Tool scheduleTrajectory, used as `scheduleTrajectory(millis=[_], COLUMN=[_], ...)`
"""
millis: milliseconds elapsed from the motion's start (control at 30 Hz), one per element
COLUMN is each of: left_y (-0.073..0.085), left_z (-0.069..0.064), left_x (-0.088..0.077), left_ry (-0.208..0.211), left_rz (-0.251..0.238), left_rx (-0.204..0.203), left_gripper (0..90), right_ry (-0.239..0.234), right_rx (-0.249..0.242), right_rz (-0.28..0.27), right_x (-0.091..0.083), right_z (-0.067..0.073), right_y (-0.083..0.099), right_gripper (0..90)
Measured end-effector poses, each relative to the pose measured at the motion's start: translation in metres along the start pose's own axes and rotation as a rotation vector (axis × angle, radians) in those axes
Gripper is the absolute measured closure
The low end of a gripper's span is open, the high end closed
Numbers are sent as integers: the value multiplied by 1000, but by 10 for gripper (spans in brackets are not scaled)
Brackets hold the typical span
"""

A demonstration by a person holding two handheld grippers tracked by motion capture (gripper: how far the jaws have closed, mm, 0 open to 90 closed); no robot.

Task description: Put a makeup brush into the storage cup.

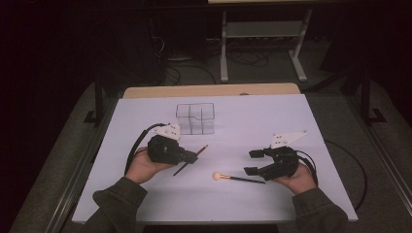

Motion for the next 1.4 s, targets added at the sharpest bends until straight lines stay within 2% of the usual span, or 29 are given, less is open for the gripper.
scheduleTrajectory(millis=[133, 267, 300, 433, 500, 733, 900, 1400], left_y=[-1, -2, -2, -3, -4, -7, -10, -20], left_z=[4, 9, 10, 15, 17, 26, 32, 42], left_x=[-2, -4, -4, -7, -9, -13, -15, -24], left_ry=[-4, -10, -8, -9, -8, -23, -34, -39], left_rz=[-21, -23, -32, -46, -62, -73, -82, -135], left_rx=[-25, -22, -37, -45, -62, -71, -67, -92], left_gripper=[834, 834, 834, 834, 834, 834, 833, 834], right_ry=[16, 33, 37, 49, 56, 69, 73, 89], right_rx=[18, 25, 24, 35, 40, 63, 62, 51], right_rz=[0, 1, -7, -10, -9, -4, -1, 22], right_x=[-4, -9, -10, -14, -15, -18, -17, -15], right_z=[-4, -8, -8, -11, -12, -16, -17, -19], right_y=[7, 12, 12, 16, 18, 23, 25, 27], right_gripper=[281, 276, 276, 270, 267, 262, 259, 248])
Point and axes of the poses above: each handheld gripper's, and its own axes: x roughly forward along the jaws, y roughly out of its underside, z roughly to its left, the point moved 9 cm from there along x, roughly forward along the jaws, and after that the axes turned 5 degrees about -x, right-handed, at the moved point
